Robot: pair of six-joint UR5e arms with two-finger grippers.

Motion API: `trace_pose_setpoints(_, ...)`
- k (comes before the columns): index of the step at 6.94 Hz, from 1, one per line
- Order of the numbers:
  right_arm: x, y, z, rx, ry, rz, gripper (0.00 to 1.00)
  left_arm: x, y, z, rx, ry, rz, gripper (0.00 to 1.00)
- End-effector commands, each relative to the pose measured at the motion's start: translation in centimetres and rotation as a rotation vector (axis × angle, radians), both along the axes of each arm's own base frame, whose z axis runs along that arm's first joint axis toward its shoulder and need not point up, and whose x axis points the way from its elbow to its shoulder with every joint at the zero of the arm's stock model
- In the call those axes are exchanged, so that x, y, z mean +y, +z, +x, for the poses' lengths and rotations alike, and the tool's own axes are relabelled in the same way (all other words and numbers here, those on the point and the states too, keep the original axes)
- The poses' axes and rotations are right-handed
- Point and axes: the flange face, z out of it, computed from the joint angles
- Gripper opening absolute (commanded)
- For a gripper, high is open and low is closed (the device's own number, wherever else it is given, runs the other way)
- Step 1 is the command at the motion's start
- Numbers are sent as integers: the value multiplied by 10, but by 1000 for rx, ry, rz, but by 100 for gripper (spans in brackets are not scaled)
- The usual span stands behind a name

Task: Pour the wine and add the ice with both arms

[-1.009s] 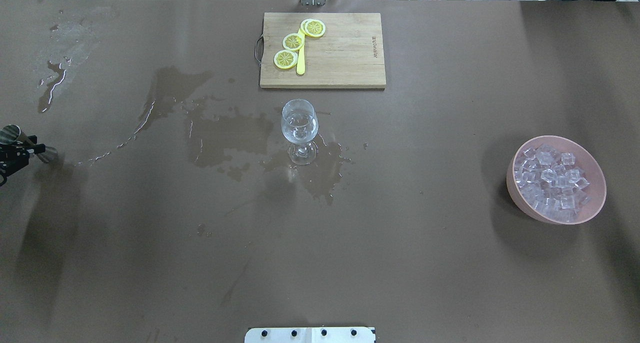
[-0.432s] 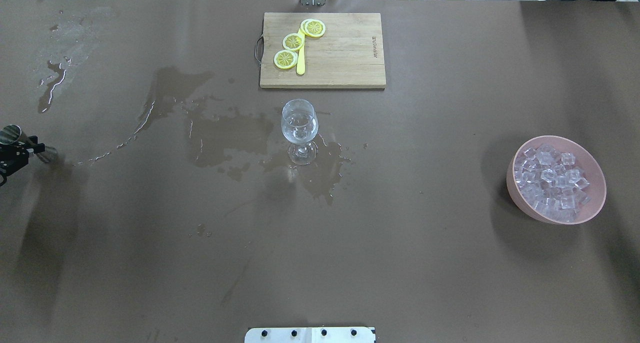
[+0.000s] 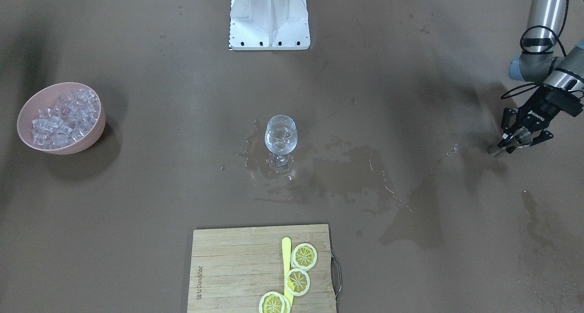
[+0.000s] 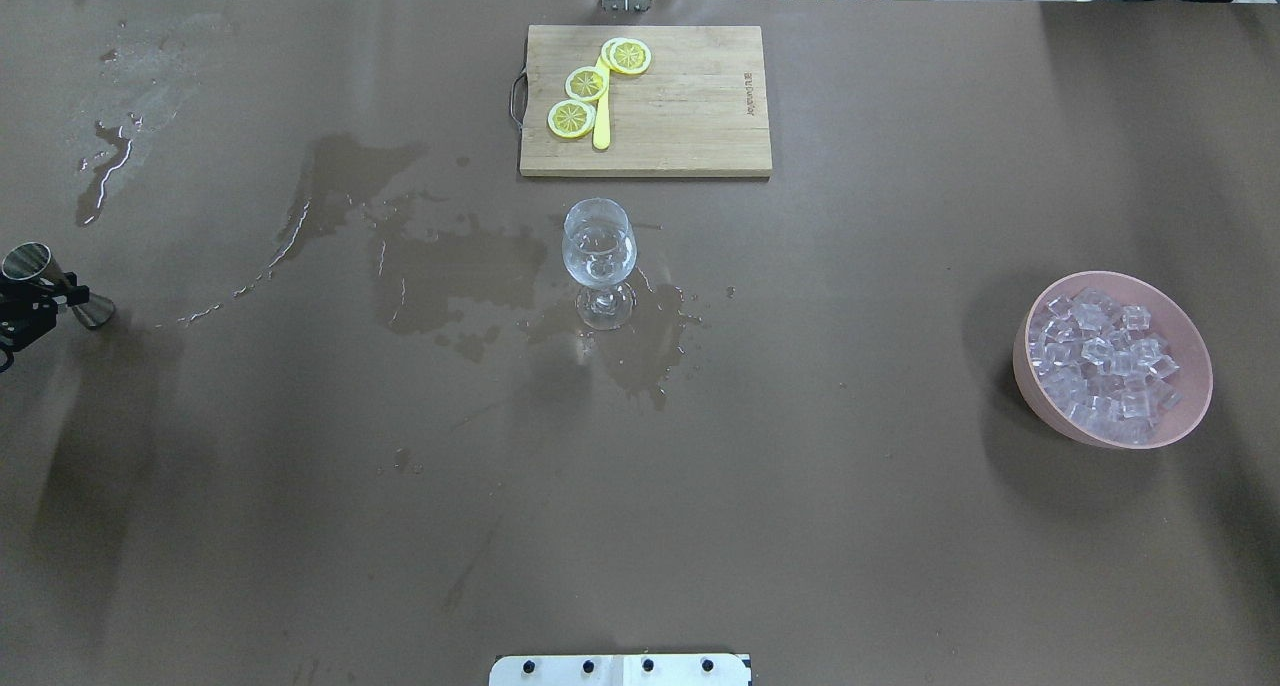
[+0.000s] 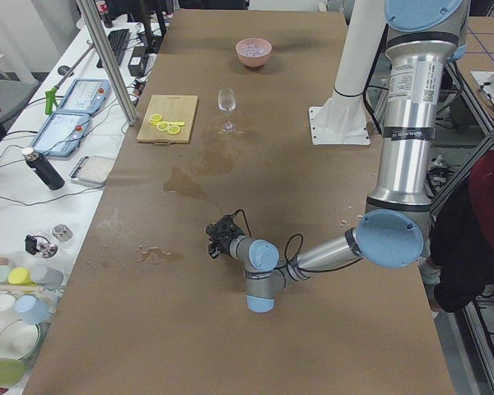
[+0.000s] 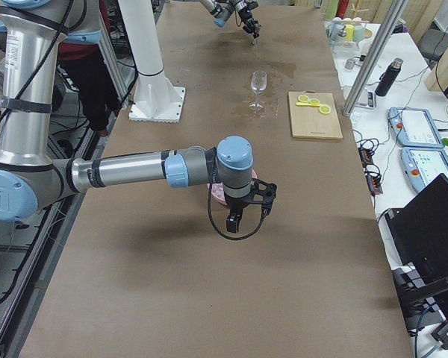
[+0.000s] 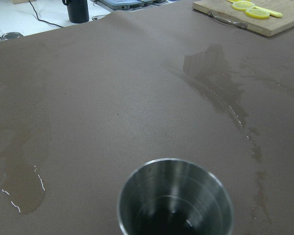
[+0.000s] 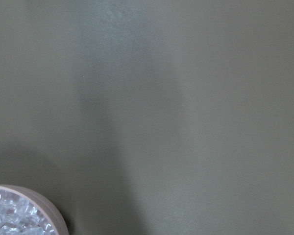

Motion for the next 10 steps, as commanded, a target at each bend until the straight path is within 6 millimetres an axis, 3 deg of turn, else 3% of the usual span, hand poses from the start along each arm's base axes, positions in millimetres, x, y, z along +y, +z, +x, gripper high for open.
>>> trace_pose_setpoints(1,0,0,0,-3,1,0,100,0,0,0,1,0,1,31)
trace_pose_setpoints(7,1,1,4,-3,10,-3,100,1,0,0,13,-2,-17,25)
trace_pose_setpoints(10,2,0,7,-3,17,0,100,1,-1,0,24,-2,-23,15)
